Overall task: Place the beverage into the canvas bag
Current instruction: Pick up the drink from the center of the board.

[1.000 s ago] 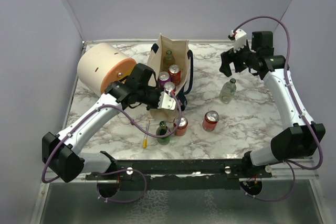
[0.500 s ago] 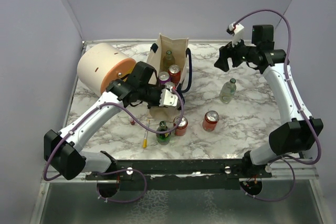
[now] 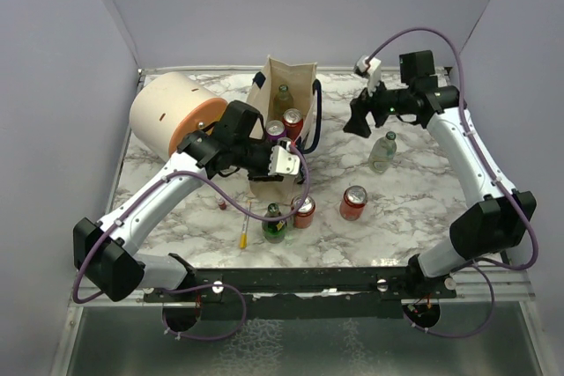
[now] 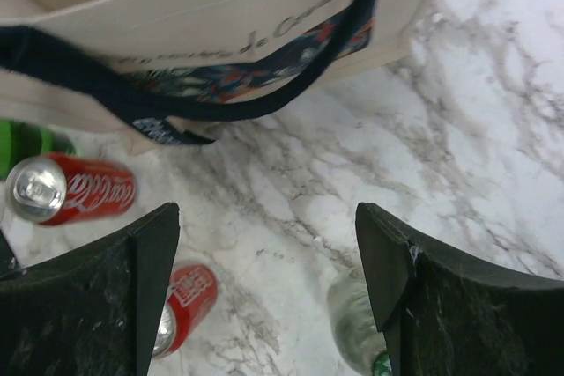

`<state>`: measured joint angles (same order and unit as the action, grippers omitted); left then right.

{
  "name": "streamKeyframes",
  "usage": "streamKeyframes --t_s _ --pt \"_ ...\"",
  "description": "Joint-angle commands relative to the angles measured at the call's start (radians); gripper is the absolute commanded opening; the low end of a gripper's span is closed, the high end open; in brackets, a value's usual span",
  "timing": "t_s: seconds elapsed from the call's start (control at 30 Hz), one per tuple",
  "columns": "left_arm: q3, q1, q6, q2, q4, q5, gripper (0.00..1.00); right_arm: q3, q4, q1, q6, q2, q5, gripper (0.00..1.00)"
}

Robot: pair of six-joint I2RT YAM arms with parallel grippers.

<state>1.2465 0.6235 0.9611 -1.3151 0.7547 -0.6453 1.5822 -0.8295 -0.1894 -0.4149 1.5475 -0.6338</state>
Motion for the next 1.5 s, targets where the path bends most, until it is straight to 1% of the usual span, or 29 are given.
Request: streamKeyframes --t_s 0.0,0.1,0.27,0.37,0.43,0.6,0.67,0.73,0.83,1.0,1.1,1.3,1.47 --pt "0.035 -0.005 -0.029 0.010 -0.002 0.007 0.44 -0.072 -0.143 -0.046 -0.222 -0.059 -0.061 0.81" --pt "0.028 -0.004 -0.045 0.015 -0.012 -0.003 0.48 -0.103 -0.214 -0.051 -0.343 -0.084 -0.056 0.83" --pt "0.020 -0.004 -0.054 0.013 -0.024 -0.004 0.49 -0.173 -0.311 -0.065 -0.537 -0.130 -0.023 0.85" --pt "0.026 -0.004 -0.069 0.009 -0.032 0.000 0.49 -0.226 -0.315 -0.082 -0.584 -0.157 0.012 0.86" --pt "0.024 -0.004 -0.071 0.009 -0.035 -0.004 0.50 -0.254 -0.271 -0.082 -0.541 -0.172 0.018 0.86" --pt "0.030 -0.004 -0.075 0.016 -0.028 -0.012 0.51 -0.272 -0.157 -0.082 -0.357 -0.175 0.002 0.86" --pt "0.031 -0.003 -0.072 0.020 -0.030 -0.015 0.52 -0.287 -0.087 -0.079 -0.256 -0.178 0.062 0.85" --pt "0.033 -0.004 -0.072 0.023 -0.034 -0.014 0.52 -0.295 -0.022 -0.042 -0.170 -0.180 0.096 0.83" --pt "0.034 -0.004 -0.071 0.024 -0.037 -0.017 0.52 -0.251 0.012 0.060 -0.080 -0.159 0.106 0.82" --pt "0.027 -0.004 -0.068 0.026 -0.046 -0.019 0.52 -0.215 0.050 0.125 -0.021 -0.152 0.193 0.79" --pt "0.015 -0.004 -0.063 0.030 -0.047 -0.022 0.52 -0.200 0.037 0.152 0.001 -0.129 0.247 0.77" --pt "0.008 -0.004 -0.062 0.035 -0.050 -0.027 0.52 -0.180 0.016 0.183 0.003 -0.072 0.285 0.72" --pt "0.003 -0.003 -0.062 0.038 -0.053 -0.021 0.52 -0.162 -0.008 0.189 -0.015 -0.025 0.276 0.65"
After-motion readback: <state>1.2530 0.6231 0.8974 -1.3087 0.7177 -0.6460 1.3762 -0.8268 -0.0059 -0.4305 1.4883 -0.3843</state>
